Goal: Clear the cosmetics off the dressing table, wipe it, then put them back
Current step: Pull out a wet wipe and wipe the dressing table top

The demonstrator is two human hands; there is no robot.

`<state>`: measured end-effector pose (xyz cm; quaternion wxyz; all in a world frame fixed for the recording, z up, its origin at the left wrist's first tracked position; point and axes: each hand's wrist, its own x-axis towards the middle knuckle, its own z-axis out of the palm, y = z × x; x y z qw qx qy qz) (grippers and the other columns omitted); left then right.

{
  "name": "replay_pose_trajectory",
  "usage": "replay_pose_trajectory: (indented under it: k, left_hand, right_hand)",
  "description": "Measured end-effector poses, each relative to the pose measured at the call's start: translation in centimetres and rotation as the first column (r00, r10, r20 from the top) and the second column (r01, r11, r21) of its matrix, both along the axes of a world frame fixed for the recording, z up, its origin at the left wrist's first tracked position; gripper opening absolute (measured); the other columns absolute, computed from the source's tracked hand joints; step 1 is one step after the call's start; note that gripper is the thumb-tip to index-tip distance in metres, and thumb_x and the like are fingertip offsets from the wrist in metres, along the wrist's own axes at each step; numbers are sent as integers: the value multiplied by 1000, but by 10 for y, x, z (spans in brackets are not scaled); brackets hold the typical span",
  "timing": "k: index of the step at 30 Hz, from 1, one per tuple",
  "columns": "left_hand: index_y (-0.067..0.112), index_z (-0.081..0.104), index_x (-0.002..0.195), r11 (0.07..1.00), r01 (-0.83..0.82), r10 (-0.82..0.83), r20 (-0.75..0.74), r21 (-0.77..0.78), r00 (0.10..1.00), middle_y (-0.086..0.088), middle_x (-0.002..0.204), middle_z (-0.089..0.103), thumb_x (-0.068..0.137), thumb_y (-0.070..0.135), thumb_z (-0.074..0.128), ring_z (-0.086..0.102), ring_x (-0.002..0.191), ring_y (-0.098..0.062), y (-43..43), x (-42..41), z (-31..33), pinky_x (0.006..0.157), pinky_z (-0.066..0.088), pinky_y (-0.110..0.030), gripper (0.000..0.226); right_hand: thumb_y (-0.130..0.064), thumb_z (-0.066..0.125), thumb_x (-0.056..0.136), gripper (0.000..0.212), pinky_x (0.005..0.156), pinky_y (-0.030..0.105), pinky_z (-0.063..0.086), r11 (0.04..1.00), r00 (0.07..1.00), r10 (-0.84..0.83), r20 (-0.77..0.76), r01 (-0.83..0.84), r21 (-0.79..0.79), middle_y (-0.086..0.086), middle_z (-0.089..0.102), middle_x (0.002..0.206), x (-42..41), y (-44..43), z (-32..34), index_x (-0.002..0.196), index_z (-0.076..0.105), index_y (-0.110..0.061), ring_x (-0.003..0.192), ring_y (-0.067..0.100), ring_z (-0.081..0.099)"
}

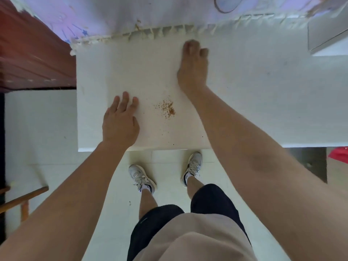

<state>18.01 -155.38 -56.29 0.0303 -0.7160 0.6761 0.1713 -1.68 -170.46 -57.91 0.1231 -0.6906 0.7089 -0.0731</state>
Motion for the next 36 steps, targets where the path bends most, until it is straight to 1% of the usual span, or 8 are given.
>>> replay_pose_trajectory:
  k: [6,12,17,21,24,29,33,36]
  left_hand:
    - [12,64,128,990,41,-65,-184,-133,981,-7,144,53,86,5,44,52,126,-34,-18,41,7,100,44,-52,47]
    - [15,50,141,981,-173,168,-53,-92,984,-18,156,30,92,7,46,26,144,-34,-20,102,-2,113,28,-51,49]
    - [18,30,153,997,-74,67,-184,-29,981,-14,163,8,99,14,38,5,151,-31,-11,126,-12,121,15,-41,55]
    - [25,25,155,1000,-11,14,-233,13,972,-4,165,2,99,17,37,0,152,-23,-13,144,-14,114,27,-44,57]
    - [28,27,154,999,-8,18,-265,39,964,1,165,2,98,15,37,1,152,-19,-16,151,-15,111,33,-44,58]
    - [30,27,153,997,-53,66,-278,56,958,4,165,1,98,13,37,0,151,-15,-15,148,-13,110,35,-43,59]
    - [30,27,153,995,-73,88,-272,63,958,4,165,1,98,13,36,-1,151,-15,-15,145,-12,109,34,-44,59]
    - [29,26,154,995,-78,90,-255,57,963,4,165,0,98,13,34,-2,151,-15,-16,142,-12,111,32,-44,58]
  right_hand:
    - [5,37,91,50,99,36,44,884,886,438,152,-455,109,4,38,147,73,4,9,134,54,-13,121,31,39]
    - [7,40,89,56,88,42,51,985,969,-154,-192,166,51,15,35,147,-18,-2,6,144,37,-4,122,41,39]
    - [4,44,93,51,93,38,50,953,928,-289,-235,303,25,18,37,144,50,-31,0,143,36,3,127,39,39]
    - [2,32,95,49,95,42,48,997,984,78,-159,-75,25,17,30,153,163,-34,1,142,41,-5,131,40,36]
    - [3,35,92,53,96,42,48,913,899,408,-160,-404,58,19,33,150,230,-21,2,144,40,-7,132,42,34]
    - [8,41,88,65,88,38,46,776,773,631,-65,-626,76,12,39,143,188,-12,4,145,45,-22,124,37,38]
    - [16,40,83,74,95,40,45,960,955,279,-101,-276,47,18,40,133,83,-10,3,148,40,-20,116,39,39]
    - [19,40,78,77,94,44,48,997,978,67,-199,-57,56,24,38,132,14,-5,7,147,34,-13,115,45,39]
